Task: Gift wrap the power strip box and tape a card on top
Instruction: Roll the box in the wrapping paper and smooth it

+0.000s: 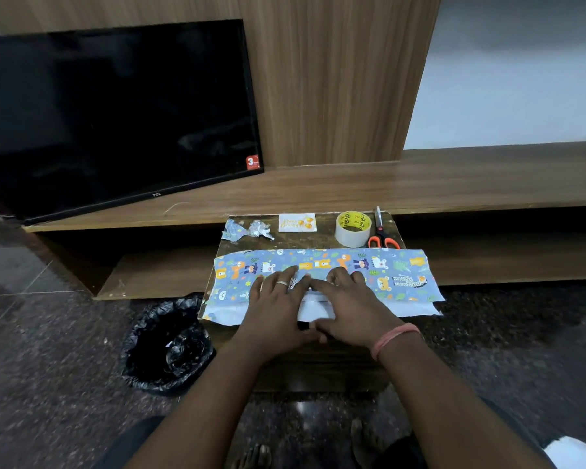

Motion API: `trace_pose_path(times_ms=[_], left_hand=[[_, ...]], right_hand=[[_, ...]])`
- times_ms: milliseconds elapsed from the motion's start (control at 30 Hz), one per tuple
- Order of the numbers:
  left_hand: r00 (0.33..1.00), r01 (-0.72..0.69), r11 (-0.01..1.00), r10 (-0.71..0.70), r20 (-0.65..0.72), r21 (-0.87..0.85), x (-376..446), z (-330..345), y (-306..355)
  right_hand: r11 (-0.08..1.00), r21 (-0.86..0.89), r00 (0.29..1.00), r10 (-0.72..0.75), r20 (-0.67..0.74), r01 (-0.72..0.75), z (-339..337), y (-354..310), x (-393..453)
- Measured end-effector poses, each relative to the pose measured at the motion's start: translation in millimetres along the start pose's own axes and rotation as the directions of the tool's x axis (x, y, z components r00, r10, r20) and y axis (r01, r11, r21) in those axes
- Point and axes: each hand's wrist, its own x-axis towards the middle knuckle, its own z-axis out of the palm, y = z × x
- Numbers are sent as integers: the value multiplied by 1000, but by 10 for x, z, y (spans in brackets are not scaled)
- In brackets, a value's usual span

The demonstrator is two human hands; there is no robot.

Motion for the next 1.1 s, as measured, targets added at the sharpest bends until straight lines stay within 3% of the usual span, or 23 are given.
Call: trace_pose_path(times_ms=[67, 200, 300, 467, 700, 833, 1100], left_hand=[[999, -41, 999, 39, 37, 32, 27, -36, -41], [999, -16, 999, 15, 40, 42, 40, -62, -56], [1000, -20, 999, 20, 0, 32, 53, -39, -69], [996, 38, 994, -45, -72, -99, 92, -82, -28], [988, 103, 988, -114, -99, -111, 131, -71, 11], [980, 125, 987, -138, -144, -98, 161, -45, 43], [971, 132, 982, -156, -180, -136, 203, -33, 27]], right_hand=[[997, -79, 1000, -13, 2, 13, -12, 3, -20], [996, 74, 999, 43, 14, -44, -38, -6, 44], [996, 53, 997, 73, 41, -75, -23, -20, 77], [968, 222, 984, 141, -105, -115, -42, 11, 207], [943, 284, 952, 235, -197, -174, -26, 2, 343], [873, 397, 923, 360, -132, -284, -45, 49, 462], [789, 480, 877, 473, -80, -382, -72, 60, 612]])
